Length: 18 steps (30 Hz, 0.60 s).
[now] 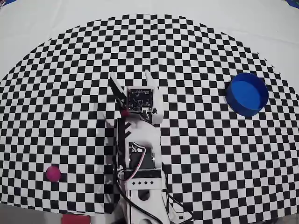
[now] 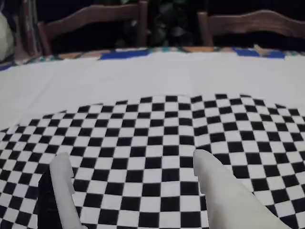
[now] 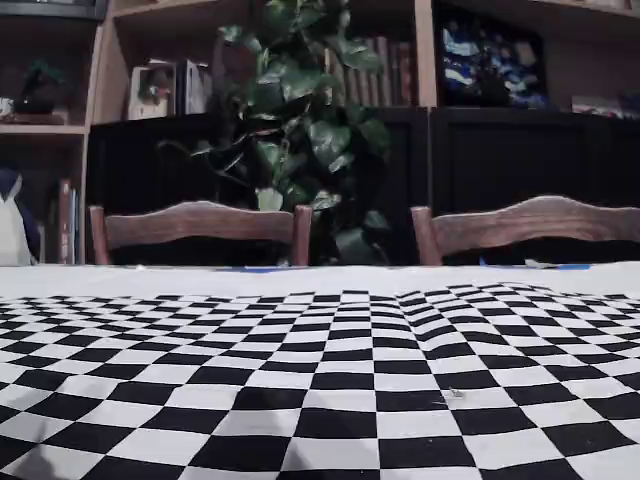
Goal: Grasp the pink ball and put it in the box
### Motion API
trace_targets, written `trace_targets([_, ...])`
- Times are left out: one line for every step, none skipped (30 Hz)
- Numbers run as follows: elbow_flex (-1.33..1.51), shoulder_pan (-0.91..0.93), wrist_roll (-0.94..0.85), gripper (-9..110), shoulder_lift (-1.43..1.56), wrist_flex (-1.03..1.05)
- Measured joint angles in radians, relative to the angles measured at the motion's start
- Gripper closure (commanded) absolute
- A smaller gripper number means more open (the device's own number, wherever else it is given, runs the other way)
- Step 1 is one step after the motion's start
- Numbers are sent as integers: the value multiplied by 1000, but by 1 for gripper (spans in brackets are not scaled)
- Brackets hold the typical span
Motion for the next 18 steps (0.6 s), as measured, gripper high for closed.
trace_targets([0,0,-3,70,0,0])
trace_targets([0,-2,-3,70,0,0])
trace_targets([0,-3,-3,70,0,0])
trace_targets([0,-5,-3,70,0,0])
trace_targets([0,-5,-3,71,0,0])
trace_targets([0,-5,-3,71,0,-2])
trace_targets([0,-5,-3,71,0,-5])
trace_targets([0,-5,-3,71,0,-9])
trace_targets([0,-5,-3,71,0,-11])
trace_targets([0,-5,-3,71,0,-11])
trace_targets([0,-5,-3,71,0,-11])
trace_targets([0,-5,-3,71,0,-17])
trace_targets([0,-6,-3,71,0,-20])
trace_targets([0,-15,-3,71,0,-23])
trace_targets([0,-34,-3,71,0,-28])
trace_targets([0,-43,-3,71,0,-29])
trace_targets([0,-44,-3,71,0,-29])
trace_targets([0,-54,-3,71,0,-29])
